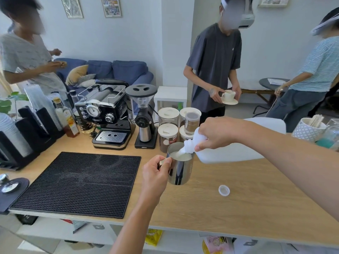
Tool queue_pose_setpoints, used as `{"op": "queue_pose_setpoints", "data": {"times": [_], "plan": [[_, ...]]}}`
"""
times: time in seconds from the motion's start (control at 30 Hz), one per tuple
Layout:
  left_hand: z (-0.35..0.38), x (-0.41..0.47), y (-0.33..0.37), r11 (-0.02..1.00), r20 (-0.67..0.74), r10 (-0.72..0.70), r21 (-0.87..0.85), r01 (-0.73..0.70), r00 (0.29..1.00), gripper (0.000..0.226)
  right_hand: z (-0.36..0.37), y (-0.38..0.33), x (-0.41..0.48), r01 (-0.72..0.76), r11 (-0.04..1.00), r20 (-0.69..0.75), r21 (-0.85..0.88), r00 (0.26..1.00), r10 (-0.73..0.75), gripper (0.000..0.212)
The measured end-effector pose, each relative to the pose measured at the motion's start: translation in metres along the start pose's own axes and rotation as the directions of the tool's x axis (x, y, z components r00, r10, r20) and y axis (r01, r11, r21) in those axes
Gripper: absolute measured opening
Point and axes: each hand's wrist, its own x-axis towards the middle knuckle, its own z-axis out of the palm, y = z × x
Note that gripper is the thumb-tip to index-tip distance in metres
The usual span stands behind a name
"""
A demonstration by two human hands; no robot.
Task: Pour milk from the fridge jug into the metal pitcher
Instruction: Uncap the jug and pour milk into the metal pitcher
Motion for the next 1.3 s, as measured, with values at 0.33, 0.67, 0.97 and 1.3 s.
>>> {"op": "queue_pose_setpoints", "data": {"times": [0.33,0.67,0.97,1.3], "plan": [[0.0031,0.0030,0.0014,1.000,0.019,0.014,0.006,-0.014,1.000,0.025,0.0000,0.0015,-0.0048,-0.035,0.999,0.016,0.014,0.999,0.035,0.051],[0.0062,0.0060,0.0013,0.999,0.047,0.000,-0.032,0.002,0.999,0.026,-0.0045,0.0025,-0.0082,-0.047,0.999,0.023,0.000,0.999,0.047,0.050],[0.0083,0.0075,0.0003,0.999,0.049,0.001,-0.044,0.001,0.999,0.029,0.0010,0.0072,-0.0026,-0.045,0.999,0.029,-0.004,0.999,0.045,0.054],[0.0086,0.0088,-0.0018,1.000,0.045,0.007,-0.031,-0.005,0.999,0.028,0.0033,0.0072,0.0005,-0.062,0.998,0.046,0.007,0.997,0.061,0.059]]}}
